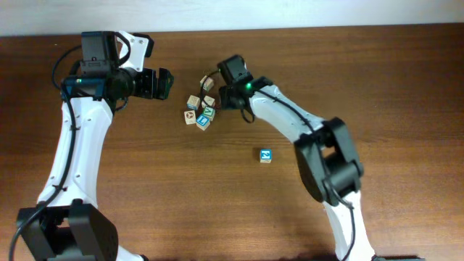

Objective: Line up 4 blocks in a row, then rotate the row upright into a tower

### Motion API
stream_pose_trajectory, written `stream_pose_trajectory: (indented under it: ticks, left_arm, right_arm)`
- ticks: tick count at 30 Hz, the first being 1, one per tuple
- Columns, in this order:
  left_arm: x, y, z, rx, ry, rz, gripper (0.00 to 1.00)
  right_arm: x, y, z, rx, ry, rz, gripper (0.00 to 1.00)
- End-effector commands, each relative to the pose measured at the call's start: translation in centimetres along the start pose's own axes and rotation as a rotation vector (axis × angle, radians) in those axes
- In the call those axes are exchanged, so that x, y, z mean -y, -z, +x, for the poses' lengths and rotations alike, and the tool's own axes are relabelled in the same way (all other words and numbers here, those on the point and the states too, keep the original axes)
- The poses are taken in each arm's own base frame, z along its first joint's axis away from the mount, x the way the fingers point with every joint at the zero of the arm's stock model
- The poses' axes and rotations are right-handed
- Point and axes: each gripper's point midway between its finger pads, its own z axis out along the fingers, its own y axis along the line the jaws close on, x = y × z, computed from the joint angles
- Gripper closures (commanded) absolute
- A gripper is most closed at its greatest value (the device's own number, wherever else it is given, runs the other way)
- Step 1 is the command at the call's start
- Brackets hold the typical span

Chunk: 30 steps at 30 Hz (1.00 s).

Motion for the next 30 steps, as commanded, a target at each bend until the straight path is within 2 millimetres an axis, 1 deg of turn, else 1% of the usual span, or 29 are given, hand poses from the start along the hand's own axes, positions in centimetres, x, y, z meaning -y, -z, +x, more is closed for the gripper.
stream_pose_trajectory:
  ticks: [1, 2, 3, 4, 5, 6, 7, 8, 9, 10, 12, 14, 15, 18, 19, 20, 24, 25, 27, 28, 29, 30]
  left_arm:
    - [0.1, 0.1, -0.7, 0.016, -0.005, 0.006, 0.01]
    - [0.1, 0.1, -0.7, 0.016, -0.005, 0.005, 0.01]
    - [0.1, 0.1, -0.7, 0.016, -0.005, 0.006, 0.01]
    - [0.1, 0.1, -0.7, 0.016, -0.005, 0.005, 0.01]
    - [0.1, 0.1, -0.7, 0.016, -0.005, 0.005, 0.01]
    - [0.1, 0.1, -0.7, 0.016, -0.005, 0.005, 0.01]
    - [0.1, 0.1, -0.7, 0.016, -0.005, 0.005, 0.01]
    - [0.1, 0.1, -0.7, 0.016, -0.005, 0.006, 0.01]
    - [0.1, 0.1, -0.7, 0.016, -0.005, 0.006, 0.01]
    - [0.1, 0.1, -0.7, 0.016, -0.005, 0.005, 0.01]
    - [0.1, 0.1, -0.7, 0.016, -0.004, 0.005, 0.01]
    - [0.1, 0.1, -0.7, 0.016, -0.005, 0.006, 0.01]
    - [0.1, 0.1, -0.7, 0.016, -0.005, 0.006, 0.01]
    - [0.1, 0.1, -0.7, 0.016, -0.005, 0.006, 0.01]
    - [0.1, 0.1, -0.7, 0.016, -0.005, 0.005, 0.01]
    - [0.1, 0.1, -0.7, 0.016, -0.005, 0.005, 0.01]
    - [0.1, 0.1, -0.7, 0.016, -0.005, 0.006, 0.01]
    - [0.1, 0.1, -0.7, 0.016, -0.005, 0.006, 0.01]
    - [0.1, 0.1, -0.7, 0.016, -0.005, 0.005, 0.01]
    - [0.1, 0.1, -0.7, 0.016, -0.005, 0.005, 0.01]
    - [0.1, 0.1, -0.7, 0.016, -0.005, 0.006, 0.01]
    - [0.1, 0.1, -0.7, 0.016, -0.005, 0.005, 0.01]
  right_arm:
    - [-1.8, 10.5, -2.4, 0.049, 0.007, -0.095, 0.71]
    - [-1.5, 11.4, -0.6, -0.024, 0.001, -0.088, 0.71]
    - [-0.9, 11.8, 2.7, -0.150, -0.021, -0.046, 0.74]
    - [-0.5, 11.5, 5.2, -0.236, -0.032, -0.012, 0.74]
    - [-0.3, 10.6, 8.3, -0.324, -0.057, 0.015, 0.73]
    - [-0.1, 9.8, 10.2, -0.367, -0.084, 0.037, 0.72]
    - [0.1, 8.6, 12.2, -0.398, -0.117, 0.049, 0.72]
    - [0.3, 7.7, 13.0, -0.400, -0.134, 0.052, 0.72]
    - [0.4, 6.3, 14.0, -0.393, -0.143, 0.036, 0.72]
    - [0.6, 5.6, 14.7, -0.391, -0.155, 0.038, 0.72]
    - [1.0, 5.3, 15.5, -0.402, -0.155, 0.045, 0.72]
    - [1.2, 5.2, 15.5, -0.399, -0.152, 0.056, 0.71]
    - [1.3, 5.3, 15.7, -0.405, -0.151, 0.062, 0.66]
    - [1.6, 5.5, 16.2, -0.425, -0.149, 0.074, 0.65]
    - [1.6, 5.5, 16.2, -0.425, -0.149, 0.074, 0.64]
    - [1.6, 5.5, 16.2, -0.425, -0.149, 0.074, 0.58]
    - [1.5, 5.4, 15.9, -0.415, -0.150, 0.069, 0.56]
    - [1.2, 5.5, 15.0, -0.397, -0.137, 0.056, 0.56]
    - [0.8, 6.2, 12.1, -0.340, -0.111, 0.024, 0.55]
    - [0.6, 6.9, 9.3, -0.277, -0.096, -0.001, 0.53]
    - [1.0, 7.6, 5.8, -0.183, -0.099, 0.008, 0.51]
    - [1.7, 7.9, 1.8, -0.045, -0.119, 0.021, 0.48]
